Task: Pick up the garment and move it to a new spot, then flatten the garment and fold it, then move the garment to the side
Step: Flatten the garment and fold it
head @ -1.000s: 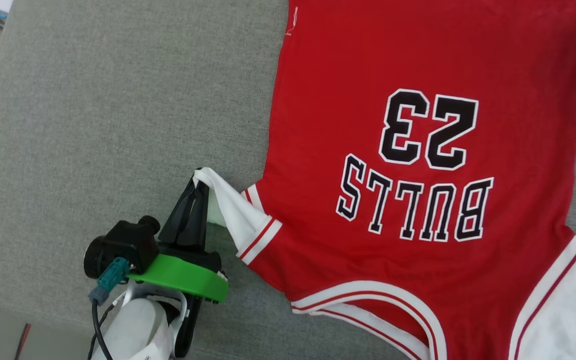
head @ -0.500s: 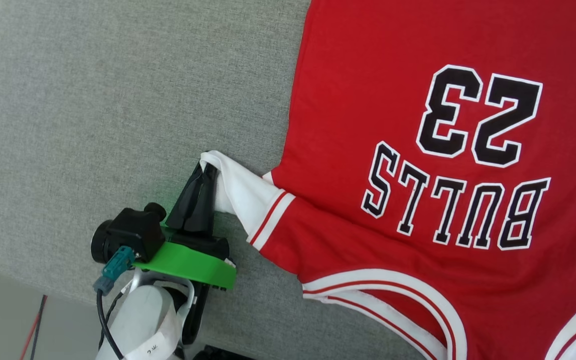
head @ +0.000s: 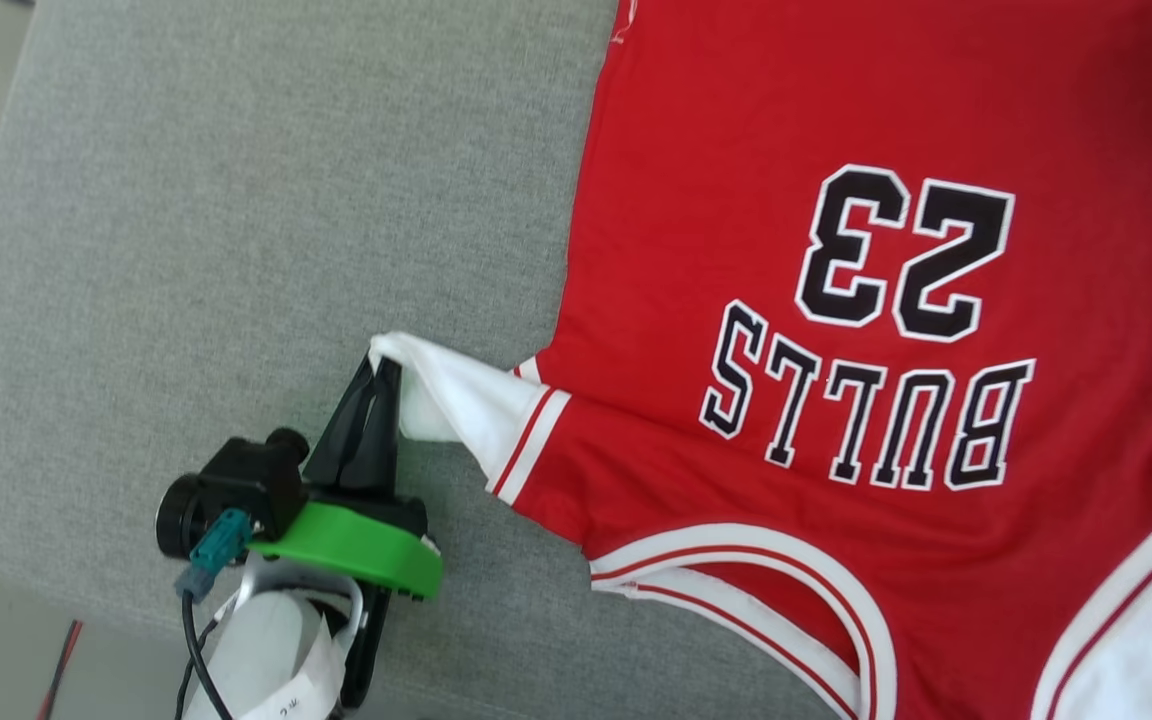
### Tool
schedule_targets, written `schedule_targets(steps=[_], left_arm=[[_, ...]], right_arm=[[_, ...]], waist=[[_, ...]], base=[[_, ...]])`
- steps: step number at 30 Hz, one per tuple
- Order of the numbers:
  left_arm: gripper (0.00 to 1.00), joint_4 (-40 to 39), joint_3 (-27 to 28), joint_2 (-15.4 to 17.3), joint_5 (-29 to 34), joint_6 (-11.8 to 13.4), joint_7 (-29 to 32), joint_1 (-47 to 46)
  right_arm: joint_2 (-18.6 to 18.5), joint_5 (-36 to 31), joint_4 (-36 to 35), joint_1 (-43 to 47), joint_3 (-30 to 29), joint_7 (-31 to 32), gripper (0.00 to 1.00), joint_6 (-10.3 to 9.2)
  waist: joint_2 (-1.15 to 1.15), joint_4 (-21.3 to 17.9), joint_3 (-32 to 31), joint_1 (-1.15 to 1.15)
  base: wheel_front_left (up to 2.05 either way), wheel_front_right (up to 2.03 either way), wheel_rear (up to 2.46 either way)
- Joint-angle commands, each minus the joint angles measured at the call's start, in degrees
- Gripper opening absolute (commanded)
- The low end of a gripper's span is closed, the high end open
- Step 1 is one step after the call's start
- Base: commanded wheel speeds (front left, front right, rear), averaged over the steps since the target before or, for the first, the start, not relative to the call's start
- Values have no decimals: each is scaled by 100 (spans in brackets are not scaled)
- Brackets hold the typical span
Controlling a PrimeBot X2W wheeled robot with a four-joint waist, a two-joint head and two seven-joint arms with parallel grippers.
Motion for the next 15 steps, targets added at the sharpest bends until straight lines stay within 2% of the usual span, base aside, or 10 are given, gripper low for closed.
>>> schedule_targets(steps=[1, 4, 9, 15], left_arm=[[0, 36, 50, 5, 75, -38, -34, 119], [0, 94, 101, 14, 89, -46, -34, 270], [0, 202, 174, 49, 100, -46, -34, 569], [0, 319, 275, 127, 79, -26, -34, 886]], right_arm=[[-158, 162, -164, 188, 176, -128, 0, -5], [-512, 540, -604, 516, 566, -360, 0, -5], [-1330, 1225, -1511, 1381, 924, -801, 0, -5], [-2087, 1693, -2401, 2656, 839, -1298, 0, -5]], waist=[[0, -252, -471, -1], [0, -354, -777, -1], [0, -568, -1261, -1], [0, -878, -1706, -1]], base=[[0, 0, 0], [0, 0, 0], [0, 0, 0], [0, 0, 0]])
